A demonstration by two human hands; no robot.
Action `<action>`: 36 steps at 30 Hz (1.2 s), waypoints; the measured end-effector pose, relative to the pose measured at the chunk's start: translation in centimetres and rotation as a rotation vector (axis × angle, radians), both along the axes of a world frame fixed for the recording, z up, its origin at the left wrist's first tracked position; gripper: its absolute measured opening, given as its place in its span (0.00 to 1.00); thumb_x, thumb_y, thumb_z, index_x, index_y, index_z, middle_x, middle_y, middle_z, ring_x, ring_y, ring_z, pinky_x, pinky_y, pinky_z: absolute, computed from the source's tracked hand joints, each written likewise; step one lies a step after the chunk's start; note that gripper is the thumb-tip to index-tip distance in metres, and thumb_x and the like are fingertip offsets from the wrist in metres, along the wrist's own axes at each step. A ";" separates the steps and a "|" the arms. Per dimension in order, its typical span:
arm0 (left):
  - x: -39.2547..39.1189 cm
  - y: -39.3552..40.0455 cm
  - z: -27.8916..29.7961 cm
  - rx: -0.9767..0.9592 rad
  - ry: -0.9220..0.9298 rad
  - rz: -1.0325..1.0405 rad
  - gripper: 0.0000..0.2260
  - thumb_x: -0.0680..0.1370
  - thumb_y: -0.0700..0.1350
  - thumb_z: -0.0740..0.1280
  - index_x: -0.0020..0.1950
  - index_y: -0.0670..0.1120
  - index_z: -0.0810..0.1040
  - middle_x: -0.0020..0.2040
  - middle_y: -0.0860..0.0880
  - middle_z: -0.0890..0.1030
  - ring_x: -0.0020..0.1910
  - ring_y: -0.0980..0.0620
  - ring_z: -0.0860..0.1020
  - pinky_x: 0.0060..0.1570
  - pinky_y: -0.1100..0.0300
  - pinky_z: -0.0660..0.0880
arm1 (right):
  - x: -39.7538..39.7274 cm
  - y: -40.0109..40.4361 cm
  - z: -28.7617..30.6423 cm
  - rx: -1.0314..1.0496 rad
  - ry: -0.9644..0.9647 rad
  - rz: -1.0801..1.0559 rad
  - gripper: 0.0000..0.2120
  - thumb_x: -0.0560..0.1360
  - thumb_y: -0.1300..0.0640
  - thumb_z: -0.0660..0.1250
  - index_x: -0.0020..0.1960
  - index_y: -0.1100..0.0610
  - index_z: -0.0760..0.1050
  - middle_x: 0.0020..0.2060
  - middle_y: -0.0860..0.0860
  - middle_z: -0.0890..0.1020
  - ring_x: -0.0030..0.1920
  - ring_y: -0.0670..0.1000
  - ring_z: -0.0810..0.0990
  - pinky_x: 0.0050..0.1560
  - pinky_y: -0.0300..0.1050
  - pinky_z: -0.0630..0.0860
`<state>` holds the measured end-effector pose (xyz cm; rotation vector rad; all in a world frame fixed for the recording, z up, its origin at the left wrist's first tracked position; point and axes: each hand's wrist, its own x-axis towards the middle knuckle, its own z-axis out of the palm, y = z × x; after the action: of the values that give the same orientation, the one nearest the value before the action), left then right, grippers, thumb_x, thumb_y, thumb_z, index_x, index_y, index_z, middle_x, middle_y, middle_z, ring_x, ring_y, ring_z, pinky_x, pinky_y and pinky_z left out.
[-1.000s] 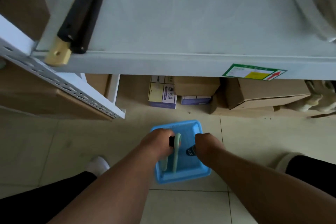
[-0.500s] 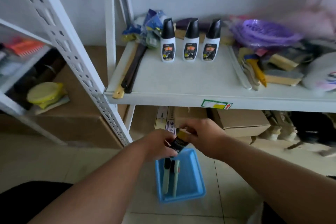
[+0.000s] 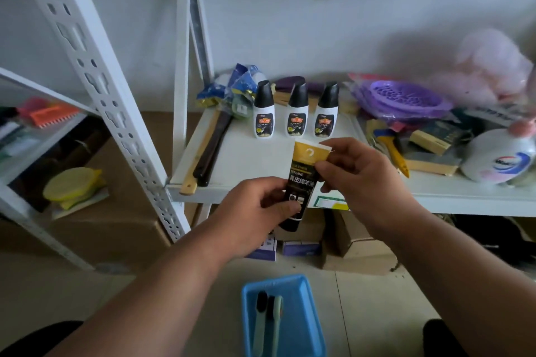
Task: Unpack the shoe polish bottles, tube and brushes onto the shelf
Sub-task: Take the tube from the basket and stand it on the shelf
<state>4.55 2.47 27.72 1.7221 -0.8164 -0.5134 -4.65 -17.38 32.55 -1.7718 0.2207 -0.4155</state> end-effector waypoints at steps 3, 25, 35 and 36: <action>1.9 -2.5 0.4 -0.036 -0.052 0.032 0.12 0.83 0.40 0.72 0.63 0.54 0.86 0.50 0.57 0.89 0.50 0.59 0.87 0.47 0.70 0.80 | 2.0 -1.2 0.2 -0.065 -0.005 0.017 0.11 0.77 0.62 0.73 0.56 0.50 0.81 0.45 0.47 0.89 0.42 0.48 0.87 0.42 0.38 0.82; 8.6 -14.7 -5.9 0.056 -0.159 0.341 0.06 0.77 0.52 0.78 0.53 0.56 0.88 0.42 0.60 0.84 0.38 0.67 0.79 0.40 0.67 0.74 | 9.2 -15.8 -3.2 -0.258 0.109 -0.560 0.06 0.72 0.56 0.76 0.48 0.49 0.83 0.38 0.41 0.87 0.38 0.44 0.87 0.46 0.49 0.85; 7.6 -14.0 -6.3 0.100 -0.254 0.318 0.06 0.77 0.54 0.77 0.54 0.58 0.88 0.45 0.62 0.84 0.46 0.65 0.78 0.42 0.65 0.73 | 8.3 -16.0 -3.0 -0.372 0.109 -0.573 0.08 0.73 0.53 0.75 0.51 0.48 0.81 0.40 0.43 0.86 0.40 0.44 0.84 0.37 0.38 0.75; 7.5 -14.0 -6.4 0.105 -0.276 0.318 0.06 0.77 0.54 0.76 0.54 0.58 0.88 0.44 0.63 0.84 0.47 0.66 0.78 0.42 0.67 0.72 | 8.2 -16.1 -3.1 -0.372 0.115 -0.573 0.08 0.73 0.53 0.75 0.52 0.48 0.81 0.41 0.43 0.86 0.40 0.44 0.84 0.37 0.38 0.75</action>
<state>12.04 -11.56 21.33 2.0030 -0.6965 -0.1058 3.56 -33.47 29.48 -2.0862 0.7841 -0.8037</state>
